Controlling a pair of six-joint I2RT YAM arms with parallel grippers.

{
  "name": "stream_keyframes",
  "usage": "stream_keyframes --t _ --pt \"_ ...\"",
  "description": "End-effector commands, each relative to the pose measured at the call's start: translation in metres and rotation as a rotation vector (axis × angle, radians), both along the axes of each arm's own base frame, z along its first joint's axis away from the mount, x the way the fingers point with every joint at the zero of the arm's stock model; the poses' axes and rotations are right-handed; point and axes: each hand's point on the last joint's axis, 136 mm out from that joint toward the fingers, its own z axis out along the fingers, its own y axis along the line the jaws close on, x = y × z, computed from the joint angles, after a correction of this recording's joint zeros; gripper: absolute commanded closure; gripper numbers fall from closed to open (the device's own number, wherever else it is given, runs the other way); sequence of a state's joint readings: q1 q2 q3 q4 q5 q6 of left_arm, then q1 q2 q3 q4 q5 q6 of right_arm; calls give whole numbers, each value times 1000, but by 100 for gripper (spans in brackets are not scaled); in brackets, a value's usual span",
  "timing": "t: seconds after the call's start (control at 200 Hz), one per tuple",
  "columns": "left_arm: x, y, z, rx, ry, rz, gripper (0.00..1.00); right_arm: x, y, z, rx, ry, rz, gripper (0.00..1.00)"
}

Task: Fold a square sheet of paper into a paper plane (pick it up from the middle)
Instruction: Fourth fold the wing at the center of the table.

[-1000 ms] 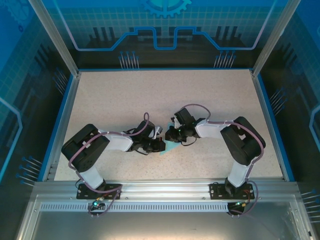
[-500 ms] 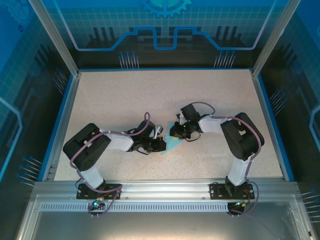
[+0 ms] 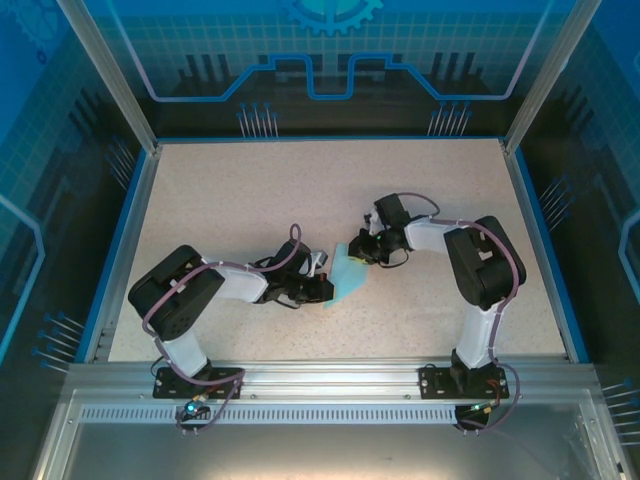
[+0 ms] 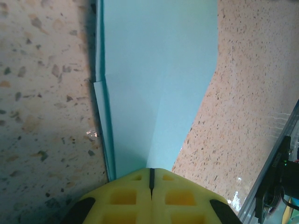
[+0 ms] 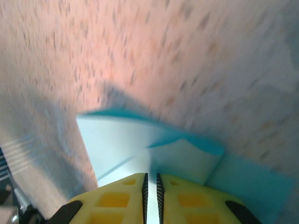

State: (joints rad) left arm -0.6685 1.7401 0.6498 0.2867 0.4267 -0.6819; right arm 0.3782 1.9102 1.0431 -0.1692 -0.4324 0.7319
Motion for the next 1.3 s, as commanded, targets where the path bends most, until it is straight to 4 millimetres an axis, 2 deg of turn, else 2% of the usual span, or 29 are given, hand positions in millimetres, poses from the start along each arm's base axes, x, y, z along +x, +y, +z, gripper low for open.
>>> stream_keyframes --t 0.0,0.11,0.31,0.385,0.52,0.645,0.725,0.85,0.94,1.075,1.2,1.29 --pt "-56 53 -70 275 227 7 100 24 -21 -7 -69 -27 -44 83" --pt "-55 52 -69 272 224 7 100 31 -27 -10 -80 -19 -53 83" --pt "-53 51 -67 271 220 9 100 41 -36 -1 -92 -36 -59 83" --pt "-52 50 -66 269 218 7 100 43 -36 11 -76 -66 -52 83" --pt "-53 51 -66 268 218 11 100 42 -37 46 -63 -139 -37 82" --pt "-51 49 -64 263 212 11 100 31 -40 71 -50 -192 -41 80" --pt "-49 48 -62 257 209 13 100 18 -30 81 -19 -218 -19 79" --pt "-47 46 -60 251 206 11 100 -6 -15 78 -20 -208 13 80" --pt "-47 45 -60 251 205 9 100 -23 5 73 34 -191 51 80" --pt "-47 45 -59 252 205 8 100 -47 29 56 52 -141 107 81" --pt "-47 45 -60 255 205 7 100 -61 44 39 65 -95 139 82" --pt "-47 45 -60 255 207 7 100 -63 49 27 61 -75 144 82"
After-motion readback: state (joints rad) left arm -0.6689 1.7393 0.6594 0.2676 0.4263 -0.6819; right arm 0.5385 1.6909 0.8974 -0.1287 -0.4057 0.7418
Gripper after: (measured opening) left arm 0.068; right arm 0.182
